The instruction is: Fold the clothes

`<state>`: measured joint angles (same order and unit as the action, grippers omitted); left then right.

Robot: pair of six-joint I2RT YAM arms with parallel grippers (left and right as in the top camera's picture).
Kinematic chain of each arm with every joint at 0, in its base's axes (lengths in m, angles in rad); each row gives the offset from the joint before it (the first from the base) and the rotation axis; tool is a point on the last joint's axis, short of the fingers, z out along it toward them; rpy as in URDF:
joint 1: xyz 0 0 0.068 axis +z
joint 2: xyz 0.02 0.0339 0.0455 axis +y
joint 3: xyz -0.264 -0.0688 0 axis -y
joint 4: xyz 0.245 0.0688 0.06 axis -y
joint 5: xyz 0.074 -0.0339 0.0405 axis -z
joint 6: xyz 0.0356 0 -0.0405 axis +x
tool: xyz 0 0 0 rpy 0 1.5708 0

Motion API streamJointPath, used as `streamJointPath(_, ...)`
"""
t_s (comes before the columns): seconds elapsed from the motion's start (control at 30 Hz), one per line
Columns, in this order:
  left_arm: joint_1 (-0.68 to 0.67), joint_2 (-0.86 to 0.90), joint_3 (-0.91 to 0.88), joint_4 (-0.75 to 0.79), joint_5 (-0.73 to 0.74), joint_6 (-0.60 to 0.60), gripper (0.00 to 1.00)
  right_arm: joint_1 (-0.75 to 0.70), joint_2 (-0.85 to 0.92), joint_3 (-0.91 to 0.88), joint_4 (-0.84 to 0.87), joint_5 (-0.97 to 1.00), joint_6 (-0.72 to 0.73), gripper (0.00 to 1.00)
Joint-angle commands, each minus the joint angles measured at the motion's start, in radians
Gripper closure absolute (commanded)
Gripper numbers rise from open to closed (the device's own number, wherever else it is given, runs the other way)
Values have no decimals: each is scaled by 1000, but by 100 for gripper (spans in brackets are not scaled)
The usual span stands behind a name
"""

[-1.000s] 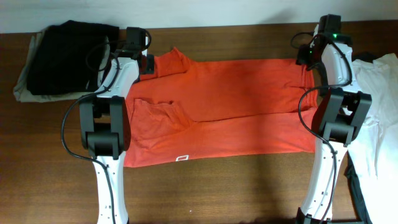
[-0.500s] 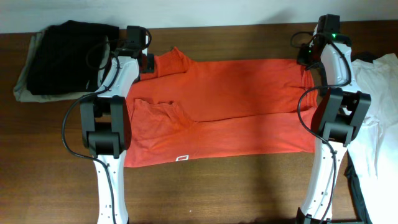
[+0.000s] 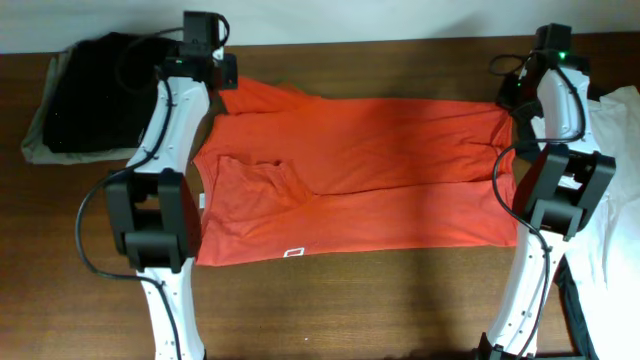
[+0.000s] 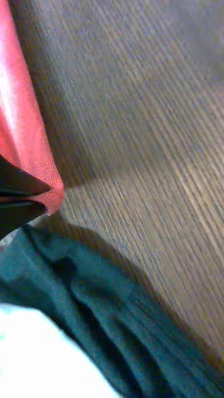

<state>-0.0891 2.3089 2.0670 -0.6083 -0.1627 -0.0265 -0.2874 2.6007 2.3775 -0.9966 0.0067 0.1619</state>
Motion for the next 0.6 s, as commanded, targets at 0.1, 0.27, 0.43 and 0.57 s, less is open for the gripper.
streamJointPath(0.1,11,-34,18,15,-26,-10,99,-2,-59,-3,-2,28,12,96)
streamJointPath(0.27,11,-38,18,24,-26,-10,99,-2,-85,-3,-2,29,12,96)
streamJointPath(0.43,11,-69,18,-29,-25,-10,99,-2,-118,-3,-30,28,12,96)
streamJointPath(0.57,11,-100,18,-148,-25,-11,99,-2,-132,-3,-88,27,26,96)
